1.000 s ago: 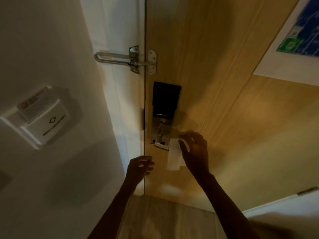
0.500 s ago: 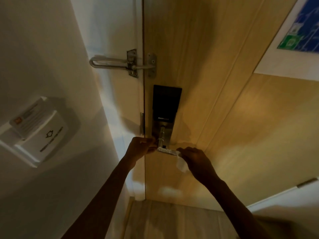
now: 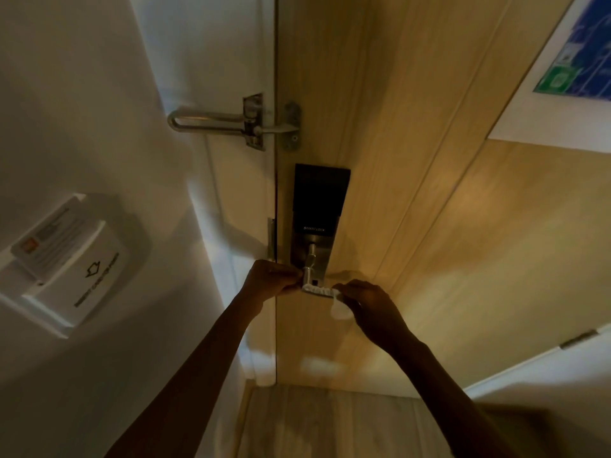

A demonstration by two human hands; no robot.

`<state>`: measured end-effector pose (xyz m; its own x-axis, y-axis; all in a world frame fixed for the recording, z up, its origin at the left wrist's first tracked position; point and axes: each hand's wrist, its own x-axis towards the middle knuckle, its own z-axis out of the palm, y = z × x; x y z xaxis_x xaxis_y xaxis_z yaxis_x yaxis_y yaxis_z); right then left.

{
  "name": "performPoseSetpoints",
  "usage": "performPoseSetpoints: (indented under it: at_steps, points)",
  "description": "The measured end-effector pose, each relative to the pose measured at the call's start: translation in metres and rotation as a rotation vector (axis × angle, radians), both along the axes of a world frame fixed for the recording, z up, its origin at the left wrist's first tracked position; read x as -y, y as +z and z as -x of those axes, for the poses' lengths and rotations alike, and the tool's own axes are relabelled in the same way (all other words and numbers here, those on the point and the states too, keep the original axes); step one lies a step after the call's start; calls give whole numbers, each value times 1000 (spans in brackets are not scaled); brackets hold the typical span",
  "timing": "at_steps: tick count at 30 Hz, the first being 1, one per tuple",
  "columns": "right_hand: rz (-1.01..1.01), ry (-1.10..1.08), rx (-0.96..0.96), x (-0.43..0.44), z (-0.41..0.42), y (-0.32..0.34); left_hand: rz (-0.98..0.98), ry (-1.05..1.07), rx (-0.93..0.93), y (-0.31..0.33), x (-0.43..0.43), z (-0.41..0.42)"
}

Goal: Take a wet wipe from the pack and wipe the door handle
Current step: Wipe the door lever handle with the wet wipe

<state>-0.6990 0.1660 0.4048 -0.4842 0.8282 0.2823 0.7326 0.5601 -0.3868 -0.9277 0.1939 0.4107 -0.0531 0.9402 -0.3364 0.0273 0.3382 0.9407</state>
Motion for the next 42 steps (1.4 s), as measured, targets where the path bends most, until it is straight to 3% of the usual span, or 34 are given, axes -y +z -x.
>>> performPoseSetpoints:
  at_steps: [6, 10, 15, 20, 23, 26, 32, 39, 42]
  points:
    - [-21, -55, 20, -6, -33, -2, 4, -72, -109, 2, -7, 1]
    - [-58, 31, 34, -5, -4, -3, 19, -35, -92, 3, -6, -1]
    - [71, -114, -83, -8, -36, -2, 43, -43, -74, 5, -7, -1]
    - [176, -43, -70, -14, -5, -6, 56, -25, -9, 8, -6, 0]
    - [197, -107, -45, -13, -24, -5, 47, -17, 0, 10, -6, -1]
    - [194, -123, -36, -16, -42, 1, 44, -10, 9, 9, -5, -1]
    - [152, -168, -222, -16, -7, -4, 43, -29, -46, 8, -5, 0]
    - [-1, -161, -118, 3, 0, -11, 40, -21, -32, 8, -5, -1]
    - [6, -212, -246, 1, 7, -12, 40, -18, -13, 9, -2, -2]
